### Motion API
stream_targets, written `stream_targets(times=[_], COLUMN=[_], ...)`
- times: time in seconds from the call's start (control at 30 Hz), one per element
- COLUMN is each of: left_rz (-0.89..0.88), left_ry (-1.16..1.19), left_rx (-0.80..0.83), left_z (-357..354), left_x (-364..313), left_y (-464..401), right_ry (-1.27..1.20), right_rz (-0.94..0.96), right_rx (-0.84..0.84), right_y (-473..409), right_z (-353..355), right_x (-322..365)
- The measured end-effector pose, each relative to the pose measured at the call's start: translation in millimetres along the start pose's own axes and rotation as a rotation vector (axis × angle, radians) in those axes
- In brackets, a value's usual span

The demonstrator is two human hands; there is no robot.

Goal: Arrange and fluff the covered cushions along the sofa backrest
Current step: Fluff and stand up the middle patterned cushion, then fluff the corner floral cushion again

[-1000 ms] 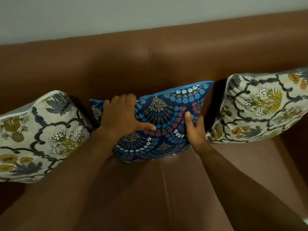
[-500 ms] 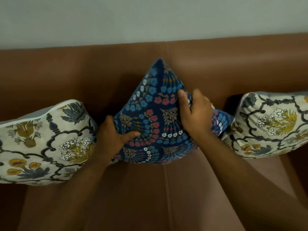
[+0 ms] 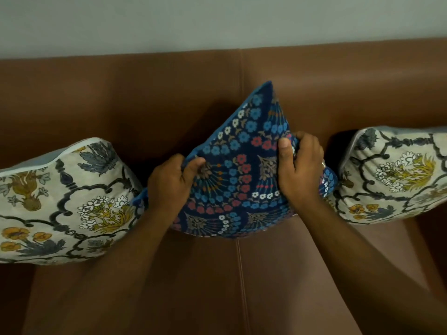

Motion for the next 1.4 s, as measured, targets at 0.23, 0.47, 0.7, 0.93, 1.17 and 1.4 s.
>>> stream_targets(times=[0.23, 0.47, 0.7, 0.93, 1.17, 1.4], left_rz=[0.068, -0.005, -0.129, -0.231, -0.247, -0.109], left_ry=[-0.013, -0.103, -0.145, -0.277, -0.554, -0.710], left_rx=[-0.146, 0.172, 0.321, 0.138, 0.065, 0.374], left_z=[21, -13, -11, 110, 217, 258], left_x=[-7, -20, -22, 23, 135, 272], left_y=[-3, 33, 35, 4, -31, -46], right_ry=[-0.058, 0.097, 0.247, 0.019, -0.363, -0.302], right_rz=[-0.063, -0.038, -0.076, -0.115, -0.157, -0.555], right_rx=[0.057, 0.218, 0.293, -0.077, 0.579, 0.621], right_y=[3, 23, 34, 102, 238, 272], right_z=[1, 4, 4, 36, -99, -194], right_x=[-7, -43, -55, 66, 212, 191])
Point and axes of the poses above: each hand's wrist, its own y-axis away from the middle knuckle, its own z-axis out of the back of the hand, x = y × z, the point moved 8 cm from there along -y, towards the middle knuckle, and after that the axes turned 15 degrees about -x, right-handed, at the moved point
